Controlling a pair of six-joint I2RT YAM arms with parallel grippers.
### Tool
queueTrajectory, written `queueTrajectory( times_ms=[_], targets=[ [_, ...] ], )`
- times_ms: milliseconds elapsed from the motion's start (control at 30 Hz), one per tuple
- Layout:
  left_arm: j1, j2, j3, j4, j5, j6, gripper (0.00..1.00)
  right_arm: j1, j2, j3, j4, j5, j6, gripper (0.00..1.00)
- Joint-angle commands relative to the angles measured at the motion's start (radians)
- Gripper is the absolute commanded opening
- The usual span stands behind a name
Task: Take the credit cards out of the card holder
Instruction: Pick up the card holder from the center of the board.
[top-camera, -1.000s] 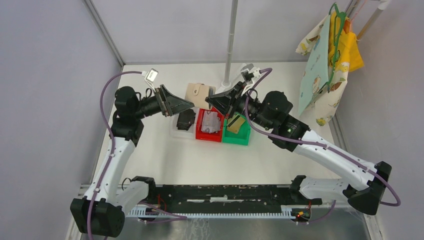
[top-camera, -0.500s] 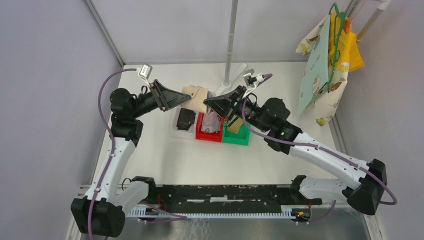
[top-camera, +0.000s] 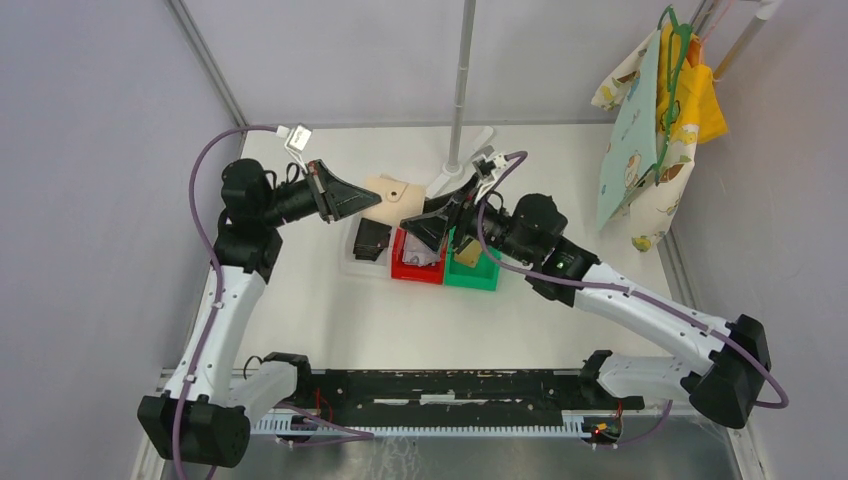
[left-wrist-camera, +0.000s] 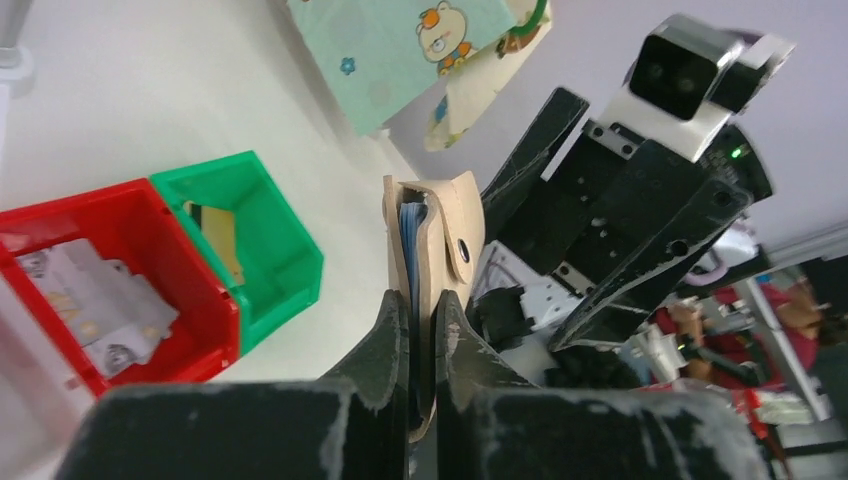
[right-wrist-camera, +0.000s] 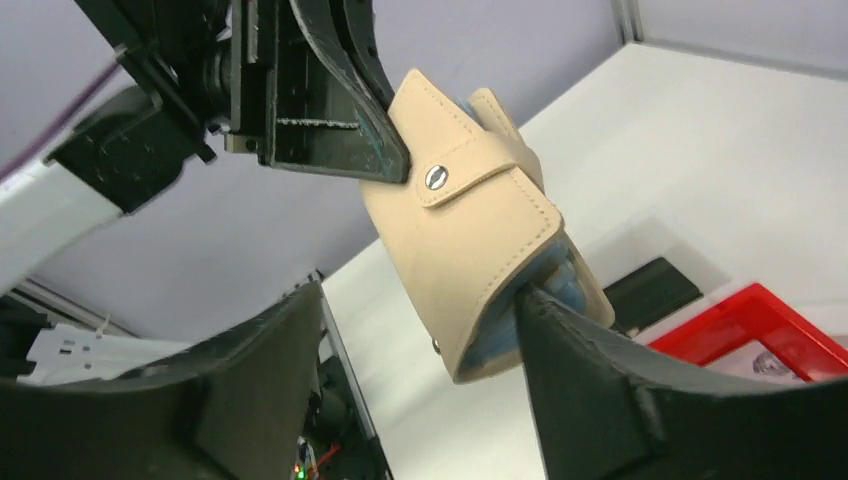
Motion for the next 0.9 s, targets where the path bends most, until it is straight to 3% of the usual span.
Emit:
queueTrajectory(
  times_ms=[0,167,300,500,867],
  targets=[
    [-0.006,0.018,0.166,-0.340,0.120,0.528,0.02,-0.058,-0.022,0.104,-0.208,-0.085,-0.143,0.83],
    [-0.017,0.013,0.252,-0.646,0.173,0.948,0.02,-0.146,-0.007,0.252,-0.457,-0.271,-0.351,0.98],
    [-0.046,0.023,0.289,-0.788,0.166,1.097,0.02,-0.153,0.077,0.320,-0.516,-0.532,-0.418,0.98],
    [-0.126,0.050,0.330,-0.960,0.082,1.309,0.02,-0.150,0.156,0.276,-0.316,-0.734,-0.279,0.98],
    [-0.241,0.110,0.452,-1.129,-0.017,1.475,0.02,-0.069,0.234,0.275,-0.246,-0.779,-0.233,0.96]
  ],
)
